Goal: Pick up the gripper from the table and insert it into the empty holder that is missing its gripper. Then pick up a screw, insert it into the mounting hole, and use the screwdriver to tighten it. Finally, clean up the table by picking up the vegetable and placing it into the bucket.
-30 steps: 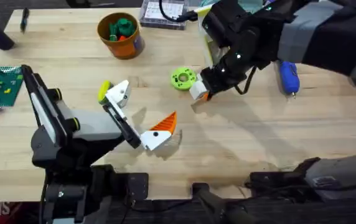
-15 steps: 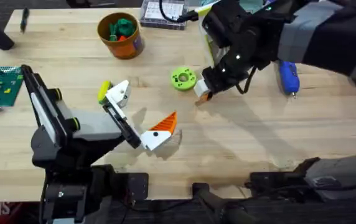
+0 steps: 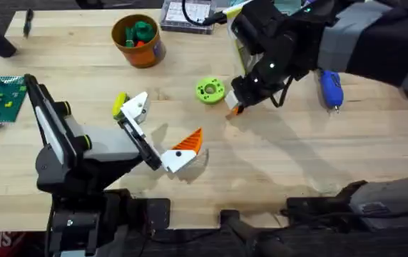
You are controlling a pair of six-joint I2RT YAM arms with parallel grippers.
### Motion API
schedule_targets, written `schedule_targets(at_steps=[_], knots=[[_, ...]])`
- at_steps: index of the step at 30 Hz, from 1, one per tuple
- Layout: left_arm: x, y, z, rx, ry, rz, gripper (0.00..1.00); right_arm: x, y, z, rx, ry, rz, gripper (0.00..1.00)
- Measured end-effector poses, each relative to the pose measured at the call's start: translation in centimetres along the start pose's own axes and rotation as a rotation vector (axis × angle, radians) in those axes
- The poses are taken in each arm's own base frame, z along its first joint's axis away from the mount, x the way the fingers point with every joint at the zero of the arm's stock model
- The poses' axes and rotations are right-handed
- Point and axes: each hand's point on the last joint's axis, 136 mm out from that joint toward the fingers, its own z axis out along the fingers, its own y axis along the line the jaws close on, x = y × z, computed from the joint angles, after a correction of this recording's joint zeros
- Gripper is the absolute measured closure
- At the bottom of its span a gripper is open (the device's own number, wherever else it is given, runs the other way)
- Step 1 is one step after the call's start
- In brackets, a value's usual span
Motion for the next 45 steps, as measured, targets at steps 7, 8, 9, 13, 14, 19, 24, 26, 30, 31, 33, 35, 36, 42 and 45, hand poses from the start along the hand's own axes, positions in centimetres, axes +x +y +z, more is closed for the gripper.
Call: schedule_targets(at_steps=[7, 8, 9, 13, 14, 19, 24, 26, 30, 31, 33, 35, 36, 42, 45], knots=[[0.0, 0.0, 0.0, 0.0, 0.0, 0.0, 0.006, -0.1, 0.0, 0.1, 0.0, 0.003, 0.0, 0.991], [0.0, 0.0, 0.0, 0.0, 0.0, 0.0, 0.006, 0.0, 0.1, 0.1, -0.003, 0.006, 0.0, 0.991], [0.0, 0.0, 0.0, 0.0, 0.0, 0.0, 0.006, 0.1, 0.1, 0.1, -0.007, 0.011, 0.0, 0.992], [0.0, 0.0, 0.0, 0.0, 0.0, 0.0, 0.005, 1.1, 0.4, -0.9, -0.04, 0.064, 0.012, 0.994], [0.0, 0.0, 0.0, 0.0, 0.0, 0.0, 0.006, 1.3, 0.4, -1.5, -0.045, 0.077, 0.018, 0.994], [0.0, 0.0, 0.0, 0.0, 0.0, 0.0, 0.006, 1.1, -0.4, -7.9, -0.065, 0.033, 0.054, 0.994], [0.0, 0.0, 0.0, 0.0, 0.0, 0.0, 0.006, 0.8, -0.9, -13.5, -0.099, -0.156, 0.1, 0.994], [0.0, -0.1, 0.0, 0.004, 0.0, 0.0, 0.006, 0.6, -0.9, -14.5, -0.133, -0.23, 0.112, 0.994], [0.0, -0.4, 0.0, 0.022, 0.0, -0.001, 0.006, 0.6, -0.6, -12.7, -0.264, -0.314, 0.151, 0.994], [0.0, -0.5, 0.0, 0.026, 0.0, -0.001, 0.006, 0.6, -0.4, -11.7, -0.311, -0.319, 0.161, 0.994], [0.0, -0.7, 0.0, 0.04, 0.001, -0.001, 0.006, 0.5, 0.4, -9.4, -0.439, -0.325, 0.178, 0.994], [0.1, -0.9, 0.0, 0.054, 0.001, -0.001, 0.006, 0.3, 1.3, -7.9, -0.569, -0.334, 0.183, 0.994], [0.1, -1.0, 0.0, 0.061, 0.001, -0.001, 0.006, 0.2, 1.9, -7.3, -0.646, -0.337, 0.186, 0.995], [0.2, -2.0, -0.1, 0.119, 0.002, -0.005, 0.006, -1.3, 4.8, -7.9, -1.012, -0.333, 0.148, 0.995], [0.2, -2.5, -0.2, 0.146, 0.003, -0.008, 0.006, -2.3, 6.1, -8.9, -1.174, -0.34, 0.094, 0.995]])
